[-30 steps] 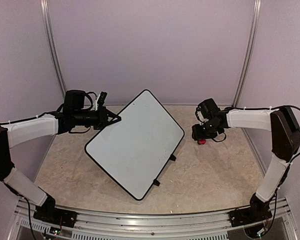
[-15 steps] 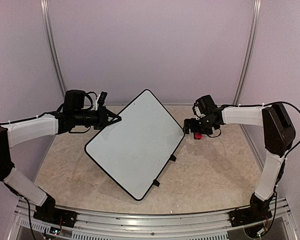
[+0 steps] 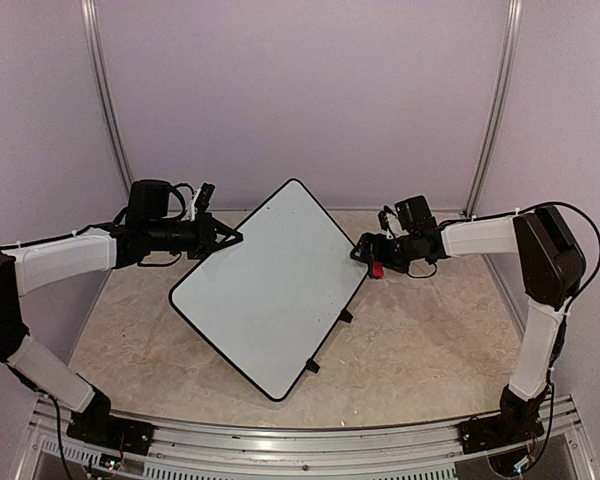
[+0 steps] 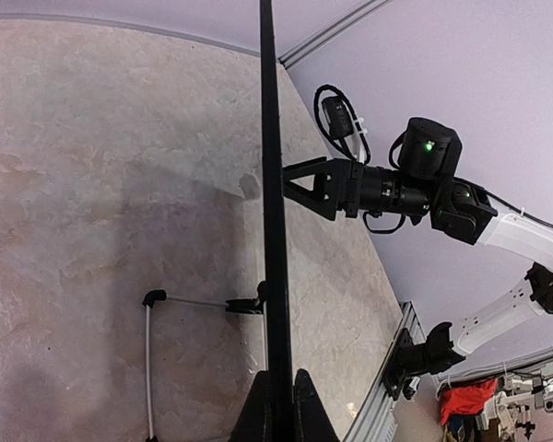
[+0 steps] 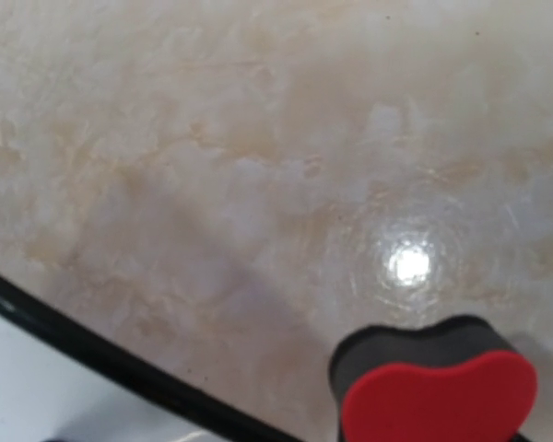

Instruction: Erase the whiteboard

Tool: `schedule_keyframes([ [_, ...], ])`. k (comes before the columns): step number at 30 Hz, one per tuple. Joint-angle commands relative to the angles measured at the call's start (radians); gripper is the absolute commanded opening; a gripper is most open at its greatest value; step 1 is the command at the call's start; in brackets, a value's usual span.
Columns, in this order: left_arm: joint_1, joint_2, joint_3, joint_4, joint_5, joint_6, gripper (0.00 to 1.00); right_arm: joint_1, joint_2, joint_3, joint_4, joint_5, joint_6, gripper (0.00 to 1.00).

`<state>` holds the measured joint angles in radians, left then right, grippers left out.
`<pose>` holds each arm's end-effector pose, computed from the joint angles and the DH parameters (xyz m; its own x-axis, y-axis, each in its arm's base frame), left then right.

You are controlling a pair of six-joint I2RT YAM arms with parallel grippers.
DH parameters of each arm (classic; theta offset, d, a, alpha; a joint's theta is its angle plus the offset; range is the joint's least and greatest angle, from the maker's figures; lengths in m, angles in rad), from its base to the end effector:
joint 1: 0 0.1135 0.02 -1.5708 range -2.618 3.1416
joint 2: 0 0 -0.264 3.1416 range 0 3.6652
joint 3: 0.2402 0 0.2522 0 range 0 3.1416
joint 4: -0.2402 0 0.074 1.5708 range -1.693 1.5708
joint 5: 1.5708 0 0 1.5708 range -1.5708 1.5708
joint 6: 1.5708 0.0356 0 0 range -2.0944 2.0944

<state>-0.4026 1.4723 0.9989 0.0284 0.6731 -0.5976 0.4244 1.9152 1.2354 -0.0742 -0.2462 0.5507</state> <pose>0.2961 -0.1502 0.2741 -0.7911 -0.1413 -0.5952 0.4584 0.5073 -0.7297 0.3760 0.1794 0.1804 -0.8253 0.1840 -0.5339 -0.1518 0.8383 0.5236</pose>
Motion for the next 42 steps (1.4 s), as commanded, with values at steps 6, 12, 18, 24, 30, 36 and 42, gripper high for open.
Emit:
schedule_keyframes([
  [6,-0.014,-0.01,-0.011,0.056,0.017,0.062,0.0,-0.006,-0.001,-0.031,0.073,-0.122,0.043,1.0],
  [12,-0.014,-0.01,-0.009,0.053,0.014,0.064,0.0,-0.006,-0.121,-0.077,0.068,-0.153,0.029,1.0],
  [18,-0.013,-0.009,-0.009,0.053,0.017,0.062,0.0,-0.006,-0.252,-0.077,0.004,-0.166,-0.003,0.99],
  [24,-0.014,-0.007,-0.009,0.053,0.013,0.064,0.0,-0.006,-0.294,-0.08,-0.016,-0.182,0.002,1.0],
  [30,-0.015,-0.009,-0.009,0.053,0.014,0.064,0.0,-0.007,-0.264,-0.093,-0.068,-0.039,-0.014,0.99],
  [36,-0.016,-0.011,-0.011,0.053,0.012,0.064,0.0,-0.015,-0.194,-0.15,0.126,-0.108,0.053,0.99],
  [42,-0.016,-0.013,-0.009,0.052,0.014,0.065,0.0,-0.016,-0.136,-0.122,0.151,-0.075,0.061,1.0],
])
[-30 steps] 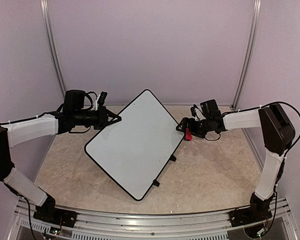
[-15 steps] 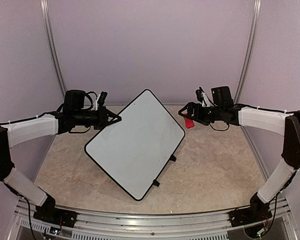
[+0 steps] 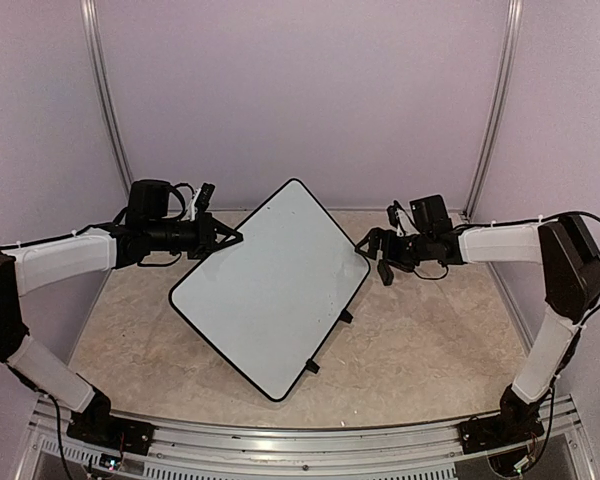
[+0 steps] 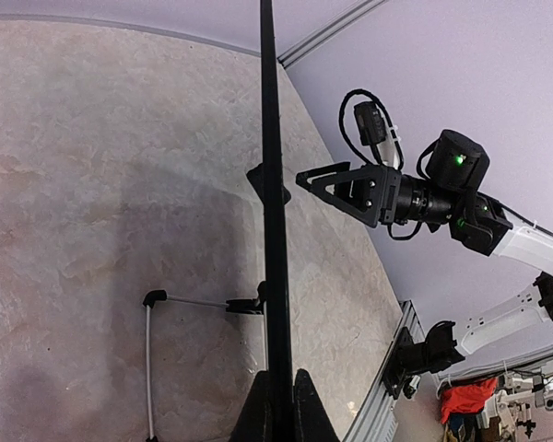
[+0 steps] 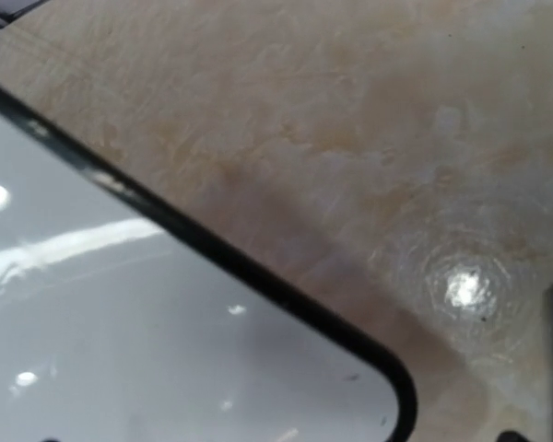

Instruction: Erase the whiteboard

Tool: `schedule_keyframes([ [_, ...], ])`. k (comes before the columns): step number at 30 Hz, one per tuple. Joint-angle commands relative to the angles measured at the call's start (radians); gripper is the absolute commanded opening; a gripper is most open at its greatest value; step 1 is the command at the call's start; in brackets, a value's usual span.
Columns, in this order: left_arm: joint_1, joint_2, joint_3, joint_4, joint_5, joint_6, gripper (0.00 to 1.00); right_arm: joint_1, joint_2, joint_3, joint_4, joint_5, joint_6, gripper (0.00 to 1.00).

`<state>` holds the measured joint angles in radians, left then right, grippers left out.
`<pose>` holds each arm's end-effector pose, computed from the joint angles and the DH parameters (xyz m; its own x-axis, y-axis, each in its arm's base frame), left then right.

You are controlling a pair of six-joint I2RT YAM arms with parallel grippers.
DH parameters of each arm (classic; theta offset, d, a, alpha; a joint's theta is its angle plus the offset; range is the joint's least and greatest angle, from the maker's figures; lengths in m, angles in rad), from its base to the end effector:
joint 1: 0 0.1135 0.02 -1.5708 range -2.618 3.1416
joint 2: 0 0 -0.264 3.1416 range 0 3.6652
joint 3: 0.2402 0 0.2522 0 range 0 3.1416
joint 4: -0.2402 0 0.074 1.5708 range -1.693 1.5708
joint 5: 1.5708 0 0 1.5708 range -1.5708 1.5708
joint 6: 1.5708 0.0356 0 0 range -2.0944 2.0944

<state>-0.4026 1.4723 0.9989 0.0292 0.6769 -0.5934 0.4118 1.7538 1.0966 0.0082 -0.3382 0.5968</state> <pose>0.2961 -0.1503 0.2742 -0.7896 -0.1375 -0.5981 0.4635 0.5050 -0.7281 0.3475 0.1647 0.2059 -0.8065 0.2263 -0.5463 -0.2014 0.7635 0.6136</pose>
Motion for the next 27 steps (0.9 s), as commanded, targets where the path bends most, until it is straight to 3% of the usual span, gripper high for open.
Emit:
schedule_keyframes([
  [1,-0.016,-0.014,-0.009,0.051,0.012,0.061,0.0,-0.004,0.033,0.018,0.071,0.017,0.015,0.99],
  [8,-0.014,-0.015,-0.009,0.054,0.016,0.058,0.0,-0.005,0.015,-0.016,0.113,-0.061,-0.01,0.99],
  [17,-0.011,-0.011,-0.011,0.058,0.021,0.054,0.0,-0.004,-0.021,-0.065,-0.016,0.127,-0.111,0.99],
  [27,-0.011,-0.006,-0.011,0.057,0.016,0.055,0.0,-0.003,0.04,-0.027,-0.018,0.105,-0.105,0.99],
])
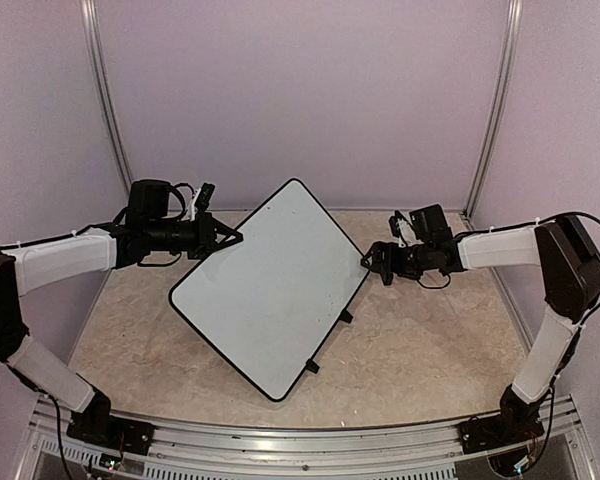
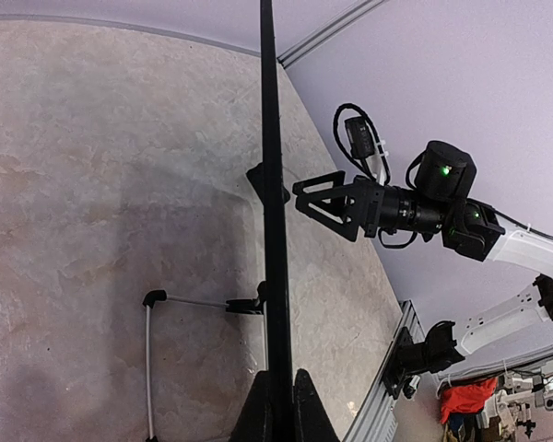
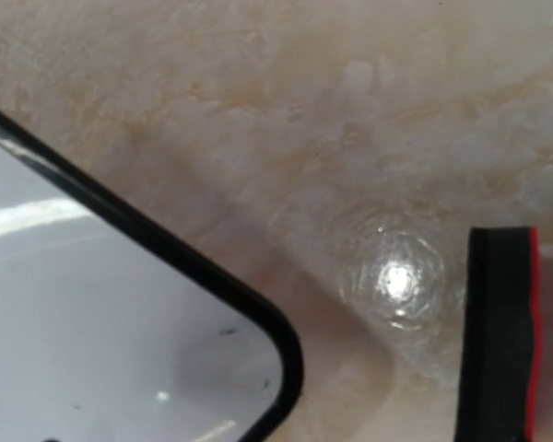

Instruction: Erase the whiteboard

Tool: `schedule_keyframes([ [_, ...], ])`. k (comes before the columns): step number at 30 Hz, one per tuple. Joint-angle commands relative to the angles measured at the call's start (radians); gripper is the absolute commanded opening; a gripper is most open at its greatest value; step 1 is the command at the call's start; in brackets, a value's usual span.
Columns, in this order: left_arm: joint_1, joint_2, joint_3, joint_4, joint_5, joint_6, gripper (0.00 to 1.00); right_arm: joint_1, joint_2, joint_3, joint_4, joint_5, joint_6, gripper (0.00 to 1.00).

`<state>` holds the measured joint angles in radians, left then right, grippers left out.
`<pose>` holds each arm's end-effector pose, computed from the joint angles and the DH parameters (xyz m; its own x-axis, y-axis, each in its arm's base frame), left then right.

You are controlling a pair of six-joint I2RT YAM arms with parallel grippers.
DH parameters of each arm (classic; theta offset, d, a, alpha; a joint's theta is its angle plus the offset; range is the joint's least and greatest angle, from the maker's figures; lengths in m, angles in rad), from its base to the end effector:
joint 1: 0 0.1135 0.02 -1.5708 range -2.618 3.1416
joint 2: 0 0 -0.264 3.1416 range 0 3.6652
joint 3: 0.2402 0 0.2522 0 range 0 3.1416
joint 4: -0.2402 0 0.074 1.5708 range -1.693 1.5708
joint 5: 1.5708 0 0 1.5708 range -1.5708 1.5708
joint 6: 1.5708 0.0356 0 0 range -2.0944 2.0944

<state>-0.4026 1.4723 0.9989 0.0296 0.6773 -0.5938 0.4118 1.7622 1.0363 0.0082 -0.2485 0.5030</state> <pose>0.2961 -0.1503 0.2743 -0.7896 -0.1376 -0.5980 0.4636 0.5046 -0.7283 0.3401 0.1581 0.1836 -0.7969 0.1618 -0.5820 -0.1981 0.8402 0.5049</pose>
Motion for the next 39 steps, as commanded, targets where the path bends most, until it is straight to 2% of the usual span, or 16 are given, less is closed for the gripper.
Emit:
schedule_keyframes([
  [1,-0.01,-0.006,-0.011,0.056,0.016,0.055,0.0,-0.004,0.039,0.037,-0.017,0.017,-0.008,0.99],
  [9,-0.01,-0.009,-0.011,0.057,0.02,0.055,0.0,-0.004,0.099,0.041,0.038,-0.064,0.009,0.99],
  [16,-0.009,-0.009,-0.011,0.059,0.023,0.054,0.0,0.0,0.085,0.026,0.1,-0.182,0.022,0.99],
  [23,-0.009,-0.008,-0.012,0.059,0.021,0.054,0.0,0.013,0.062,0.023,0.103,-0.226,0.009,0.99],
  [27,-0.01,-0.01,-0.011,0.057,0.02,0.055,0.0,0.021,-0.003,-0.003,0.054,-0.174,-0.066,0.97],
  [32,-0.007,-0.015,-0.011,0.058,0.019,0.054,0.0,0.056,-0.102,-0.116,0.03,-0.063,-0.197,0.91],
  [39,-0.005,-0.006,-0.012,0.062,0.019,0.048,0.0,0.173,-0.156,-0.2,0.019,0.059,-0.278,0.83],
])
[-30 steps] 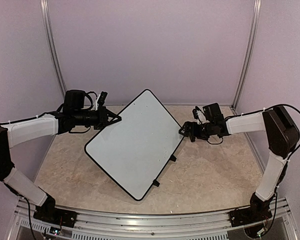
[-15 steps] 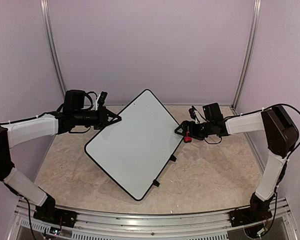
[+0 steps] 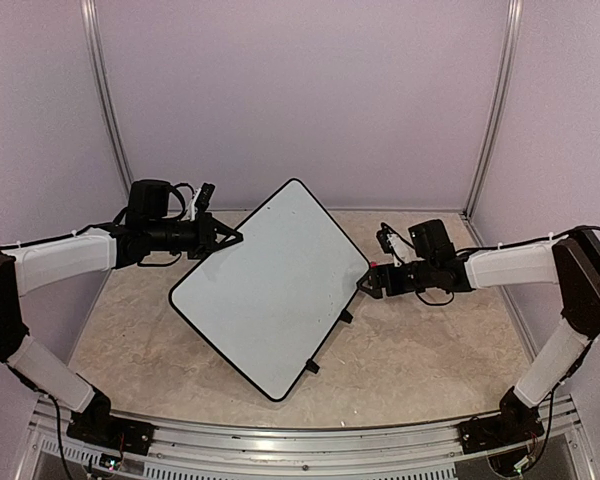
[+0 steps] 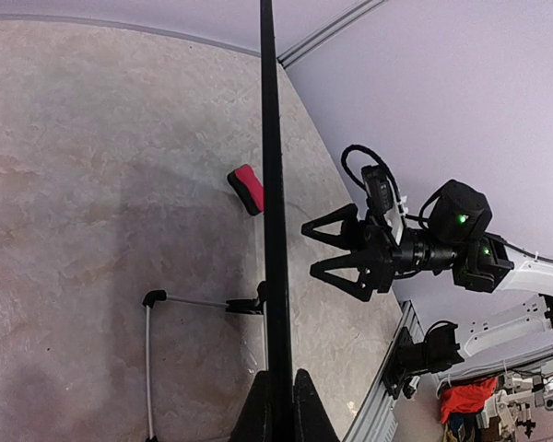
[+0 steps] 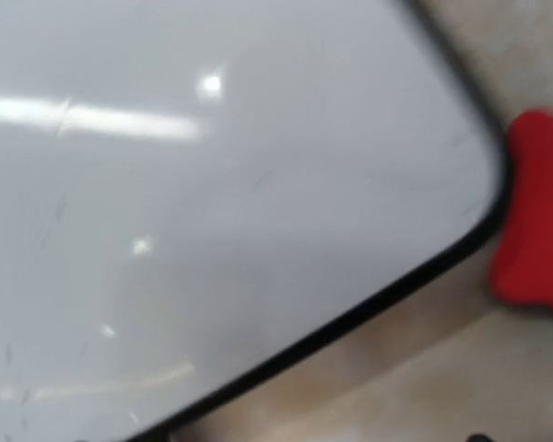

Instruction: Erase the whiteboard

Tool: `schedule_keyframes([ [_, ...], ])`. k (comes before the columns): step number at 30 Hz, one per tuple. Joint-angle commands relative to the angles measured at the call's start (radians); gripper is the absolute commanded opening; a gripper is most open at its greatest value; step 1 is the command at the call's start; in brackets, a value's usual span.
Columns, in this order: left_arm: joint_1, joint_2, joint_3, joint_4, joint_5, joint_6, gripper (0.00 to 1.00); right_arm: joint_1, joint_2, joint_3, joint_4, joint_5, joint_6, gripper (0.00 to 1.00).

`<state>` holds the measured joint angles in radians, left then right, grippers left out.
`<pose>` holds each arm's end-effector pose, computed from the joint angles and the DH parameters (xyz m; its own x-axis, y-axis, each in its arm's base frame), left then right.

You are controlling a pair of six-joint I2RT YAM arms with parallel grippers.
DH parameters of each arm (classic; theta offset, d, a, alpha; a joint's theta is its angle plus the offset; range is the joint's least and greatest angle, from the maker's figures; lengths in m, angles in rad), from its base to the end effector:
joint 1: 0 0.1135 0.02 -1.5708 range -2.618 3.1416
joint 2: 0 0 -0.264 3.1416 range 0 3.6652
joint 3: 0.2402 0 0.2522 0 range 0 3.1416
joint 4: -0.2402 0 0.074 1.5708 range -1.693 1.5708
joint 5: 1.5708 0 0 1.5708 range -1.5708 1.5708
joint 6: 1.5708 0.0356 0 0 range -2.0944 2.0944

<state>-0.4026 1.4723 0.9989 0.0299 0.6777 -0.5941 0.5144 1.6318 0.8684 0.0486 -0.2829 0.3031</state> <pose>0.2961 -0.1503 0.2743 -0.7897 -0.1377 -0.5979 0.4637 0.5041 -0.7286 0.2879 0.1741 0.1801 -0.7404 -0.0892 -0.6662 -0.4557 0.7951 0.4000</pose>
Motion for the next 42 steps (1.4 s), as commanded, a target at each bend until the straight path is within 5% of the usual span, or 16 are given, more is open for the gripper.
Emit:
schedule_keyframes([
  [1,-0.005,-0.006,-0.013,0.062,0.02,0.048,0.0,0.087,-0.023,-0.034,-0.021,0.104,-0.085,0.83],
  [20,-0.003,-0.002,-0.01,0.065,0.02,0.047,0.0,0.25,0.115,0.022,-0.043,0.262,-0.184,0.66],
  [33,0.005,0.002,-0.011,0.073,0.032,0.039,0.01,0.278,0.145,0.048,-0.036,0.274,-0.196,0.32],
  [42,0.005,-0.001,-0.014,0.076,0.035,0.036,0.04,0.306,0.143,0.044,-0.024,0.264,-0.197,0.19],
])
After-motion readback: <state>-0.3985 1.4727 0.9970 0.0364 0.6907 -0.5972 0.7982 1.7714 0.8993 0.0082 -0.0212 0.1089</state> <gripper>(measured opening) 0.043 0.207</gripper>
